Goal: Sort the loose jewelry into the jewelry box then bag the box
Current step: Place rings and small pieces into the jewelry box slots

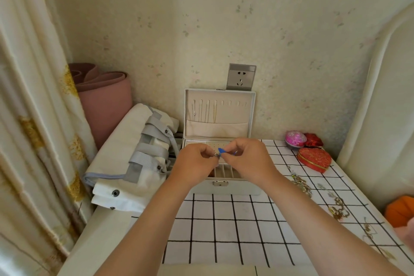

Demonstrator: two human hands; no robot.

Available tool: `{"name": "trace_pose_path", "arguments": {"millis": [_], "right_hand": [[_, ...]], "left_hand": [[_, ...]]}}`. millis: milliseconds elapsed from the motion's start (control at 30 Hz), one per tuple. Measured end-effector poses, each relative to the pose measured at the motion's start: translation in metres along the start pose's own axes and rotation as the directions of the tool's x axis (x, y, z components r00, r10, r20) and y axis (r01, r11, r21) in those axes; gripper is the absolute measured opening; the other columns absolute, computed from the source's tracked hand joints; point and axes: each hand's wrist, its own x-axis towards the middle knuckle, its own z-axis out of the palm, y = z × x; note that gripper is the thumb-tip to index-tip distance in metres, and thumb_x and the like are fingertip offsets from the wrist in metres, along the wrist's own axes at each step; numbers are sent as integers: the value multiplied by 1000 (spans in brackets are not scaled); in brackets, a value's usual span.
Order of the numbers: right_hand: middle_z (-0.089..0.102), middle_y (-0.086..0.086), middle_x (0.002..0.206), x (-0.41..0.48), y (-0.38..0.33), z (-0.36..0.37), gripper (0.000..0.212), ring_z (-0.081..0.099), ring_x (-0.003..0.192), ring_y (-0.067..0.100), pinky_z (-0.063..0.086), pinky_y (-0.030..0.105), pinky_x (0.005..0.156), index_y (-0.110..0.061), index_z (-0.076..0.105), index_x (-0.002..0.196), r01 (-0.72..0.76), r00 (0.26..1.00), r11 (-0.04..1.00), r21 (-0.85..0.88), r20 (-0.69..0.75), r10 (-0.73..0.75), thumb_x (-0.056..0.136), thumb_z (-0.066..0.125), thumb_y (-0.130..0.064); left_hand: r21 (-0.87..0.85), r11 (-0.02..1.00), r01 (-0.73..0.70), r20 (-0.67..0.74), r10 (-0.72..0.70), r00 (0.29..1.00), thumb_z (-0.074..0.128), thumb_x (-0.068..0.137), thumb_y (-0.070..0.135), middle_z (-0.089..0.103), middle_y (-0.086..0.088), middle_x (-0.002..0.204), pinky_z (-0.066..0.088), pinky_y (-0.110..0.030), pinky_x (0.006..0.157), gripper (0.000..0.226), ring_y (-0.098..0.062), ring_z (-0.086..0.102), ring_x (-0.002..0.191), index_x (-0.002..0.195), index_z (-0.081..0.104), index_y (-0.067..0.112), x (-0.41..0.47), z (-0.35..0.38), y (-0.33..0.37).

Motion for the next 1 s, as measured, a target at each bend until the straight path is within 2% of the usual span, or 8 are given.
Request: {"name": "trace_pose_path", "arguments": {"millis": [133, 300, 433, 500, 600, 733, 900, 1000], "right_hand": [[72, -19, 80, -2, -6, 2, 7, 64, 67, 11, 57, 33, 67, -30, 79, 81, 95, 993, 995, -3, 64, -95, 84, 75, -24], [72, -13, 84, 0, -6, -7, 16, 59, 66, 5, 54, 25, 70, -34, 75, 95, 18, 998, 996, 88, 64, -24, 85, 78, -21], [75, -16, 90, -2, -11, -12, 19, 68, 86, 3, 55, 26, 85, -34, 77, 102, 9, 989, 998, 64, 145, -18, 89, 73, -21], [75, -20, 89, -4, -16, -13, 17, 68, 86, 1, 53, 23, 79, -33, 78, 100, 2, 988, 999, 54, 151, -10, 91, 71, -22], [70, -22, 69, -9, -20, -10, 14, 62, 60, -5, 45, 14, 59, -27, 80, 98, -50, 992, 995, 86, 120, 39, 93, 69, -20], [63, -19, 55, -10, -17, -6, 10, 57, 52, -3, 45, 12, 54, -19, 79, 93, -124, 986, 981, 150, 130, 105, 93, 69, -17], [69, 7, 71, -10, -8, 3, 12, 55, 60, 17, 51, 29, 51, -16, 79, 89, -217, 965, 920, 326, 212, 152, 92, 69, -10], [69, 23, 80, -4, 2, 6, 6, 56, 61, 19, 53, 31, 54, -10, 79, 87, -234, 955, 918, 320, 253, 155, 88, 73, -9]], "left_hand": [[-78, 997, 20, -1, -21, 1000, 71, 83, 14, 66, 4, 66, 61, -41, 73, 13, -21, 69, 67, 78, 71, 26, 4, -5, -2], [-172, 985, 13, 96, 4, 995, 72, 88, 18, 68, -1, 73, 62, -42, 73, 2, -22, 70, 70, 88, 73, 19, 4, -8, -3], [-206, 978, -16, 108, 39, 993, 71, 89, 18, 70, -7, 79, 62, -38, 73, 4, -15, 69, 69, 92, 71, 21, 5, -7, -2], [-220, 975, -25, 94, 46, 994, 73, 88, 19, 70, -7, 81, 62, -36, 71, 8, -16, 70, 70, 94, 67, 21, 4, -6, -1], [-249, 968, -32, 71, 51, 996, 74, 86, 16, 71, -7, 81, 62, -38, 72, 8, -24, 71, 76, 90, 67, 19, 3, -7, -2], [-289, 957, -18, 127, 57, 990, 71, 88, 12, 69, -5, 77, 61, -30, 66, 4, -12, 65, 67, 91, 71, 14, 1, -9, -3], [-162, 985, -63, 125, 84, 989, 66, 91, 16, 69, -4, 76, 54, -26, 59, 4, -5, 62, 59, 90, 65, 20, 6, -6, -10], [-48, 993, -111, 120, 116, 986, 66, 91, 18, 65, 4, 71, 50, -22, 57, 6, 1, 60, 56, 90, 62, 22, 8, -3, -13]]}}
